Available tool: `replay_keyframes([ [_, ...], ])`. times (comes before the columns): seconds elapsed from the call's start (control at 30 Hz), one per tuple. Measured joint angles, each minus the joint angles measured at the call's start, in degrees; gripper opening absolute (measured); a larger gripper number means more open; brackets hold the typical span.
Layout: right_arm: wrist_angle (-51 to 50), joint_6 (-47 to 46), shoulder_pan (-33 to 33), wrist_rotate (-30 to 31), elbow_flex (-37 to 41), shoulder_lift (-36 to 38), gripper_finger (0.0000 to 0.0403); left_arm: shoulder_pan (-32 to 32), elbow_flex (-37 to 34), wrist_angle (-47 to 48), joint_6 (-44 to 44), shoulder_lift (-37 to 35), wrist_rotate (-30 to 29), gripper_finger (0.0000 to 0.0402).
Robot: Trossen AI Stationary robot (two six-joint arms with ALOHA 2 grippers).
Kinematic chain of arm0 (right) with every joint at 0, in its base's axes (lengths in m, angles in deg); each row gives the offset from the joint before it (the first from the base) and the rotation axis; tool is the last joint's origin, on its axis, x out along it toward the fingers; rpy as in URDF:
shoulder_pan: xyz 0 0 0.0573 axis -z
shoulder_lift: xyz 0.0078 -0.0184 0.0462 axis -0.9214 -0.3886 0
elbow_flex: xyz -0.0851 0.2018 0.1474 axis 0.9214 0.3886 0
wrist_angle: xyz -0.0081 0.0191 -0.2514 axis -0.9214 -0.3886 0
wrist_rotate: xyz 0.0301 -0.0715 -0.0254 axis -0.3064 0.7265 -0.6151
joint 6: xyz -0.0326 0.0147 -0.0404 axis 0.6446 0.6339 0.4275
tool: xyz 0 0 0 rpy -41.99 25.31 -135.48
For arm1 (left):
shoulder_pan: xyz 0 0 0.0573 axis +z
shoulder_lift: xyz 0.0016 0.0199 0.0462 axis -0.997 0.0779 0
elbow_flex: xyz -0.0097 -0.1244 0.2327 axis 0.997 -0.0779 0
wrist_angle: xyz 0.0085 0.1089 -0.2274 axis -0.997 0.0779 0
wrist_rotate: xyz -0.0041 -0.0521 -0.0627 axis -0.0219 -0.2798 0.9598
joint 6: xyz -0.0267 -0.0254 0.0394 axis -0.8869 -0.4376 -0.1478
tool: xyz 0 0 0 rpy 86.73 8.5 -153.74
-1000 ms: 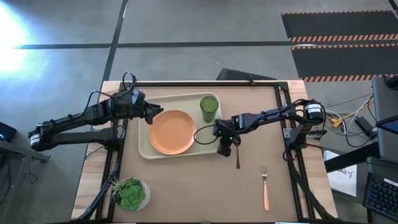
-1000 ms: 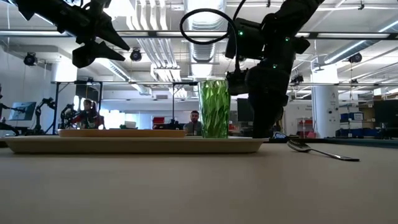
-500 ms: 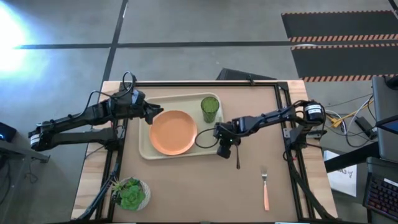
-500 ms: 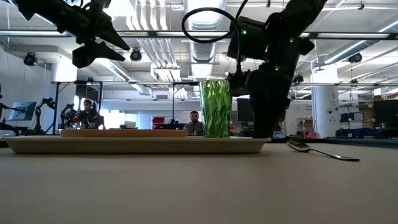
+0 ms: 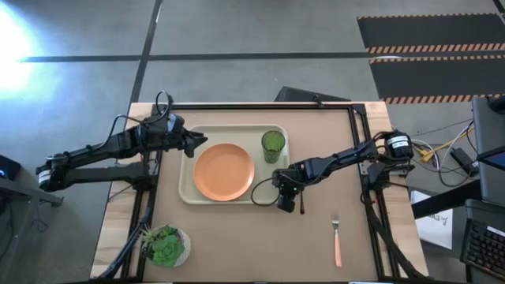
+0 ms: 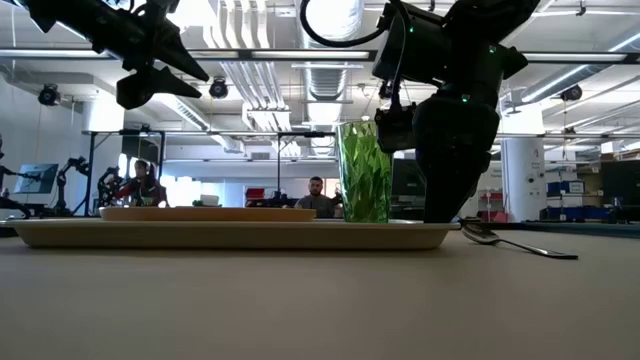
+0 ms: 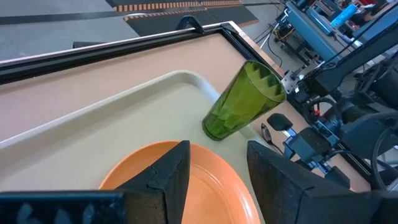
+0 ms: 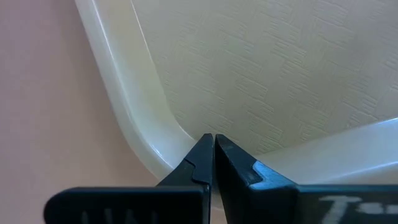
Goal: Pick and place plate/cup/fork/spoon on tray
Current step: Adjust the white serving tray on the table, then adjust the orange plate on the white serving tray
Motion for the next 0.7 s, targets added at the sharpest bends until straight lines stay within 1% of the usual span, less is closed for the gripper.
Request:
replay_keyframes([
  [0.13, -0.3, -0.2, 0.1, 0.5, 0.0, 0.4, 0.0008, 0.0, 0.0, 0.0, 0.0, 0.0, 0.0, 0.0141],
  [0.27, -0.4, 0.5, 0.1, 3.4, -0.8, 1.8, 0.0008, 0.0, 0.0, 0.0, 0.0, 0.1, 0.0, 0.0141],
  [0.4, -0.3, 1.6, 0.4, 4.5, -4.1, 5.8, 0.0008, 0.0, 0.0, 0.0, 0.5, 0.7, 0.0, 0.0141],
  [0.5, -0.4, 4.8, 0.5, 5.9, -7.8, 9.8, 0.0008, 0.0, 0.0, 0.0, 1.5, 1.7, 0.0, 0.0140],
  [0.6, -0.2, 8.7, 0.5, 8.6, -12.1, 14.4, 0.0009, -0.1, 0.0, 0.0, 1.9, 3.5, 0.0, 0.0124],
  [0.7, 0.0, 11.8, 0.6, 11.8, -16.0, 19.5, 0.0009, -0.1, -0.1, 0.1, 1.9, 6.1, 0.0, 0.0082],
])
